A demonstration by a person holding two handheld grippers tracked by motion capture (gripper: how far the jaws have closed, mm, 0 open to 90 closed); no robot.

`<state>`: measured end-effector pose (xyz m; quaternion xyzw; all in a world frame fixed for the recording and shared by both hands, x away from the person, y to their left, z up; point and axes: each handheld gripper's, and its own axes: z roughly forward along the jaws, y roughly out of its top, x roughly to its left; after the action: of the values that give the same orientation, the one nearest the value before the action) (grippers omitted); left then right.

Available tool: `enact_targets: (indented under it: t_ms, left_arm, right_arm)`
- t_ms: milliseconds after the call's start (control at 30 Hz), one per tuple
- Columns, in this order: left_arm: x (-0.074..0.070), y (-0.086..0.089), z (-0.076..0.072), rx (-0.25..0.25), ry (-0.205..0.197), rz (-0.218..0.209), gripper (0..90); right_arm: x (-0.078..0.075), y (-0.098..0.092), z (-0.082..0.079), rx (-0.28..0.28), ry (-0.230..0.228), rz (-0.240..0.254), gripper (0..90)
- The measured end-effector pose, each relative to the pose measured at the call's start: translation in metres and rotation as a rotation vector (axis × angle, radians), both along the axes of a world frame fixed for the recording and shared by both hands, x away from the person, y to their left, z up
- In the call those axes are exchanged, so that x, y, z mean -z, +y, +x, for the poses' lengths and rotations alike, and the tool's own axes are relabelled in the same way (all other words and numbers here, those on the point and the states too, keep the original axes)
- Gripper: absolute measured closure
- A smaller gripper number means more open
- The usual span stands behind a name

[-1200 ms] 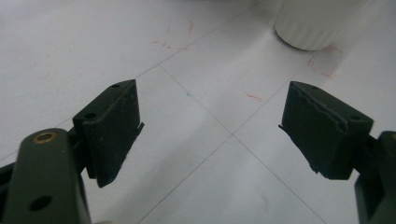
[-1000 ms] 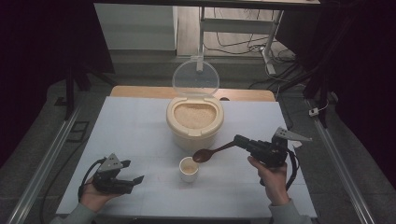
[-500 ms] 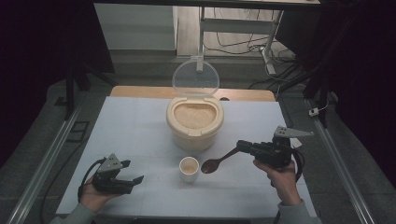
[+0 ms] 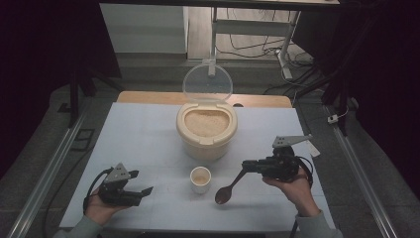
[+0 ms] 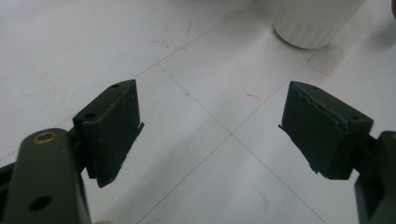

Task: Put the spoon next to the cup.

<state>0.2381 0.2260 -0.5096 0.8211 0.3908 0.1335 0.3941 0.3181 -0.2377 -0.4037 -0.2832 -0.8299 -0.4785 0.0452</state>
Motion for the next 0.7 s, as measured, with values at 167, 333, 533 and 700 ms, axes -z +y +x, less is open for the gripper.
enact_targets:
  t_ms: [167, 333, 533, 700]
  left_arm:
    - [0.0, -0.001, 0.0, 0.004, 0.002, 0.003, 19.3]
    - [0.002, -0.001, 0.0, 0.009, 0.007, 0.006, 19.3]
    - [0.002, -0.001, 0.0, 0.01, 0.008, 0.008, 19.3]
    - [0.002, -0.001, -0.001, 0.009, 0.009, 0.01, 19.3]
  right_arm:
    - [0.007, 0.013, 0.009, -0.052, 0.056, -0.073, 83.0]
    - [0.013, 0.024, 0.018, -0.077, 0.097, -0.105, 83.0]
    - [0.019, 0.035, 0.029, -0.038, 0.082, -0.12, 79.7]
    - [0.033, 0.039, 0.042, 0.028, 0.066, -0.145, 74.6]
